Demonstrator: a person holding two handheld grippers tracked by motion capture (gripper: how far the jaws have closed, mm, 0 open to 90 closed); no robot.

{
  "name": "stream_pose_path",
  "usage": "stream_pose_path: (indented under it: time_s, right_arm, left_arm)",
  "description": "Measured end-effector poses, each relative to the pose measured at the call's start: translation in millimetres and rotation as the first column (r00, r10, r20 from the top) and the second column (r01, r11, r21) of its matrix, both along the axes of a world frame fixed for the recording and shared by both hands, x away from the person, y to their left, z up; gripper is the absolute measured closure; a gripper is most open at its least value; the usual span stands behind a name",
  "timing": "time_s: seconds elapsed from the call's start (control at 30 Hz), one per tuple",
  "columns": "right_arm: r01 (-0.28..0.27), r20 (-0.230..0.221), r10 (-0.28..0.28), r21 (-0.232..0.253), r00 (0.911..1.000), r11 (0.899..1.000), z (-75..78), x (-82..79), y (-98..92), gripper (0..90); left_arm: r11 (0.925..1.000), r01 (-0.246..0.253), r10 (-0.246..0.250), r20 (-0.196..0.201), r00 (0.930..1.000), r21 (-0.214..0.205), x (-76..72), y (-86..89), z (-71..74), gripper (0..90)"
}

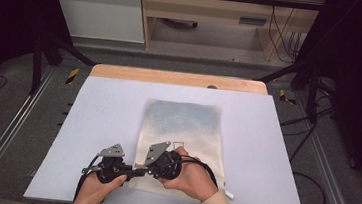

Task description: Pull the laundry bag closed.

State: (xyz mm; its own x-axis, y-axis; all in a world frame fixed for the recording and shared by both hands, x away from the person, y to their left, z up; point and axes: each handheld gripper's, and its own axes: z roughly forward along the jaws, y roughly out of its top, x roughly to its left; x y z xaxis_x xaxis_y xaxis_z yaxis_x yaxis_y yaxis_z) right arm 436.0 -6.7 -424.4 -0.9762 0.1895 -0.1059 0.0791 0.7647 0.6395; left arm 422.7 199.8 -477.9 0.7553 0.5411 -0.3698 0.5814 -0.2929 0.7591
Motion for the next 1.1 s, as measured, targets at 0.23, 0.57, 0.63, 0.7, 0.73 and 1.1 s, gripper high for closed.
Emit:
stream_pose_path:
  time_s: [0.23,0.57,0.63,0.7,0.73,1.1]
  right_arm:
    - [0.002,0.005,-0.001,-0.018,1.0,1.0,-0.5,1.1,-2.4,82.4]
    - [0.037,-0.008,-0.037,-0.033,0.9993,0.999,-4.0,6.3,-14.3,82.4]
    - [0.036,-0.011,-0.037,-0.037,0.9993,0.999,-3.8,6.1,-15.4,82.4]
    - [0.042,-0.01,-0.042,-0.033,0.9991,0.999,-4.3,6.2,-17.0,82.3]
    - [0.043,-0.012,-0.043,-0.037,0.999,0.998,-3.9,6.3,-18.0,82.4]
    - [0.046,-0.017,-0.047,-0.035,0.9988,0.998,-4.4,6.0,-23.3,82.3]
  left_arm:
    - [1.0,-0.001,0.001,0.005,1.0,-0.005,-0.9,0.8,2.4,84.9]
    - [0.9997,-0.013,0.012,-0.006,0.9999,-0.022,0.3,5.2,2.4,84.9]
    - [0.9998,-0.013,0.013,-0.003,0.9999,-0.018,0.2,4.9,2.4,85.0]
    - [0.9998,-0.012,0.012,-0.003,0.9999,-0.019,0.1,4.6,2.3,84.9]
    - [0.9998,-0.013,0.013,-0.002,0.9999,-0.017,0.1,4.7,2.3,84.9]
    - [0.9997,-0.012,0.012,-0.005,0.9999,-0.02,0.6,6.3,1.9,84.8]
